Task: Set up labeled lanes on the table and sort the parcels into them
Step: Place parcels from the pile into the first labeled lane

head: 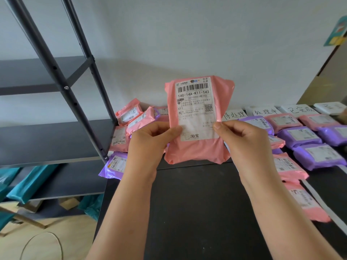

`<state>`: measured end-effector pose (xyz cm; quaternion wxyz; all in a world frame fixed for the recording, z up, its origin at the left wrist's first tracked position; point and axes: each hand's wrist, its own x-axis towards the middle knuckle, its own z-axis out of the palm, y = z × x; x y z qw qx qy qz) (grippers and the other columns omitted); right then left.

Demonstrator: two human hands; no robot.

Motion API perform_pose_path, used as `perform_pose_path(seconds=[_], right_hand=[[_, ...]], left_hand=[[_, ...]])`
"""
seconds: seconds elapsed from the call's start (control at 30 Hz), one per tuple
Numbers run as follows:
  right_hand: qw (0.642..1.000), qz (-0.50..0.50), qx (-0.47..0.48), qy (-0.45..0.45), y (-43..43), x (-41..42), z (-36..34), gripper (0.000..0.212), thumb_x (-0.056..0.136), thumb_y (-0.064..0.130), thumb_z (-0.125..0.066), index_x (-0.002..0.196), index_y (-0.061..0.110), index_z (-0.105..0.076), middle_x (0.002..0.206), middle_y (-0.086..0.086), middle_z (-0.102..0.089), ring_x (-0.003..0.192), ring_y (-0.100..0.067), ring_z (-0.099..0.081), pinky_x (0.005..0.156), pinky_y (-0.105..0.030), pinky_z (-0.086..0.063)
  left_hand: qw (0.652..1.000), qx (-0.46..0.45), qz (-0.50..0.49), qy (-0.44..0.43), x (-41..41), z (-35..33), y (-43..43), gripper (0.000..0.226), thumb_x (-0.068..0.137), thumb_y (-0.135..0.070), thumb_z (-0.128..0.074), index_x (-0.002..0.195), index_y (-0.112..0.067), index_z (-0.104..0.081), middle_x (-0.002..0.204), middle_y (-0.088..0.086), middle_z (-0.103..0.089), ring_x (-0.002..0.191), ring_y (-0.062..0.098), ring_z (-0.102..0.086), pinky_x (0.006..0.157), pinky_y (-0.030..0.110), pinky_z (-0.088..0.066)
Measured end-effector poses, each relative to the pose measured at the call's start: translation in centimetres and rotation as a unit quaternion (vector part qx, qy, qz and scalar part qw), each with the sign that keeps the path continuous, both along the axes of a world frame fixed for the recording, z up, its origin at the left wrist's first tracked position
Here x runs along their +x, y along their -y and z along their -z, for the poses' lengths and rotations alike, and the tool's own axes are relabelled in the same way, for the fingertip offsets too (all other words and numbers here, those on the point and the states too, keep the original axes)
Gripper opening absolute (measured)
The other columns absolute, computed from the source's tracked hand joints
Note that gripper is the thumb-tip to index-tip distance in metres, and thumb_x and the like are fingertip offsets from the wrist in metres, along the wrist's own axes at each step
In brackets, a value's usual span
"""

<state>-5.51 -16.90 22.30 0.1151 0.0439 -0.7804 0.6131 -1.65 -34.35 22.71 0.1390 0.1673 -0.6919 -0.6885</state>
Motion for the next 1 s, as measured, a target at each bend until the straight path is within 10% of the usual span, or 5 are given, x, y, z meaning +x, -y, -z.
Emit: perform_pose_path(seconds=[0.4,0.57,0.8,1.0], right_hand=[[0.997,0.056,-0.006,0.048,-0.3,-0.3,0.9,0.020,0.088,0.035,-0.069,0.105,0.024,-0.069,0.094,0.015,-0.071,0.088,0.001,-0.066,0.078,-0.024,-0.052],[0.995,0.078,0.008,0.061,-0.9,0.3,1.9,0.001,0.088,0.033,-0.068,0.088,0.032,-0.068,0.085,0.020,-0.071,0.081,0.006,-0.066,0.071,-0.022,-0.050],[0.984,0.147,0.013,0.097,-3.1,2.1,5.1,0.018,0.088,0.020,-0.071,0.085,0.038,-0.070,0.085,0.023,-0.071,0.082,0.007,-0.066,0.074,-0.021,-0.052],[0.965,0.203,-0.011,0.168,-7.0,4.4,6.7,0.014,0.089,0.018,-0.071,0.087,0.033,-0.073,0.085,0.018,-0.072,0.082,-0.002,-0.069,0.071,-0.019,-0.051]], left_hand=[[0.994,-0.010,0.104,0.013,0.3,0.9,0.4,0.009,0.084,-0.016,-0.075,0.092,-0.012,-0.078,0.085,0.009,-0.076,0.065,0.017,-0.065,0.061,0.031,-0.055],[0.990,-0.054,0.125,0.030,-0.1,1.7,0.1,0.008,0.085,-0.017,-0.075,0.092,-0.016,-0.078,0.086,0.007,-0.076,0.083,0.035,-0.071,0.075,0.048,-0.058],[0.980,-0.047,0.183,0.057,-1.2,4.8,-2.0,0.010,0.084,-0.015,-0.076,0.086,-0.025,-0.078,0.079,-0.007,-0.077,0.071,0.008,-0.071,0.066,0.021,-0.055],[0.965,-0.076,0.236,0.084,-1.8,6.9,-6.1,0.014,0.083,-0.018,-0.077,0.081,-0.031,-0.077,0.080,-0.011,-0.076,0.077,0.008,-0.071,0.075,0.026,-0.055]])
